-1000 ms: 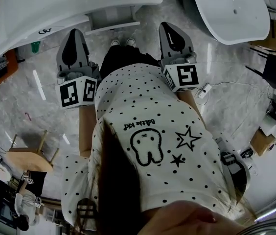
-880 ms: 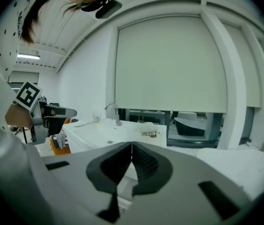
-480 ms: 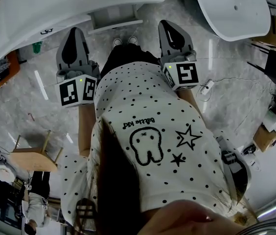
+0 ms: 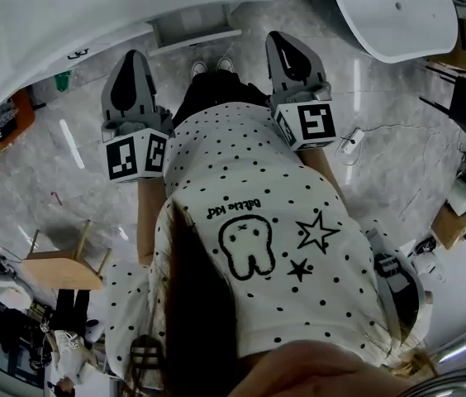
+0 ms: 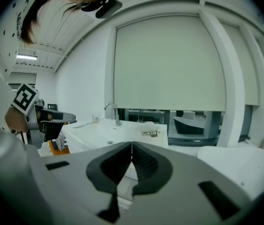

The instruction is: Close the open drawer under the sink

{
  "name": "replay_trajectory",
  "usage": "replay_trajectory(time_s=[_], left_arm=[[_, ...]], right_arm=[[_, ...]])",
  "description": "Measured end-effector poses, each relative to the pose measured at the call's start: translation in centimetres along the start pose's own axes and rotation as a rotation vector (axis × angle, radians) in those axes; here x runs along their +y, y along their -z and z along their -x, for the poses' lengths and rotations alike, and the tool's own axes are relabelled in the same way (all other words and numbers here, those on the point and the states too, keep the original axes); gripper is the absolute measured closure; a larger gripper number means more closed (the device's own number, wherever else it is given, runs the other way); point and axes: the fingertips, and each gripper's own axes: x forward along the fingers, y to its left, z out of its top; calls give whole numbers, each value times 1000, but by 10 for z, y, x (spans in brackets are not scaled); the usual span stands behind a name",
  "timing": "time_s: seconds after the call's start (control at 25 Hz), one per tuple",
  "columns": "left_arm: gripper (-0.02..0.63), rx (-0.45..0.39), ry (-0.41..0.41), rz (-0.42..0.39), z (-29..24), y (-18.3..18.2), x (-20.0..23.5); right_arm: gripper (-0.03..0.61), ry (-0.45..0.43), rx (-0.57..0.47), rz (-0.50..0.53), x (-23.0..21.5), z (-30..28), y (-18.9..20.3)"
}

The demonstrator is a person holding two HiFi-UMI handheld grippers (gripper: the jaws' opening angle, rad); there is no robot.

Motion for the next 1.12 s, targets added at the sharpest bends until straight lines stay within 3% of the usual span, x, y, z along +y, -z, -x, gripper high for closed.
replay_trajectory(time_s=[0.28,0.56,0.64,0.72,0.92,1.12], left_arm=[[607,38,10,-6,0,9,2],[604,243,51,-58,-4,58,7],[591,304,75,-36,-6,78,6],[511,371,96,-9,-6,100,5],[509,516,100,7,-4,173,8],[509,606,53,60,-29,259,13]], right_arm=[[566,-8,2,5,2,-1,-2],[566,-16,24,0,3,2,0],[566,-24,34,-4,6,4,1],[565,-34,51,-6,11,5,3],[566,-69,95,1,22,7,13],[566,-101,129,10,21,2,27]])
